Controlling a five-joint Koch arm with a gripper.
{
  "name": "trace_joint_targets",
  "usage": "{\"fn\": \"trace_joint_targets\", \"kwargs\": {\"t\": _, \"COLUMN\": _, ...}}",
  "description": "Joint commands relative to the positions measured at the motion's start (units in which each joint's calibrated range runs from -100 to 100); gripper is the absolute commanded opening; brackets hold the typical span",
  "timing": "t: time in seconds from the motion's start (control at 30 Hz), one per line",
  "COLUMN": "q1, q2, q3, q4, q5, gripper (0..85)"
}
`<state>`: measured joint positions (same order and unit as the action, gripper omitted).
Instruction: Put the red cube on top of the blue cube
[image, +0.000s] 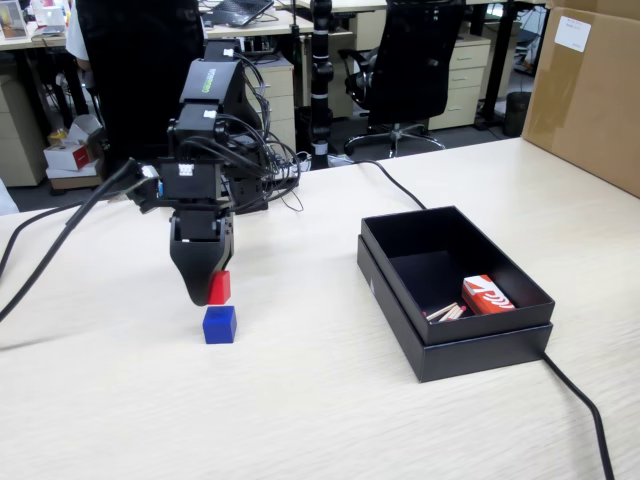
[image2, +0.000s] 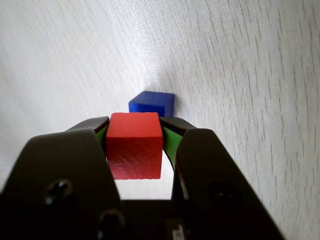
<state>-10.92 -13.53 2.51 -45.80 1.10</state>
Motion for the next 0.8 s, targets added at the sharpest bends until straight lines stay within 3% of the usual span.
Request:
{"fn": "trace_joint_targets", "kwargs": {"t": 0.0, "q1": -0.3, "q2": -1.2, "q3": 1.5, "q4": 2.0, "q5": -0.3, "gripper": 0.9}}
{"fn": "trace_joint_targets", "kwargs": {"t": 0.77, "q1": -0.1, "q2": 0.2, "q3": 0.1, "q4": 4.0, "q5": -0.3, "gripper": 1.1}}
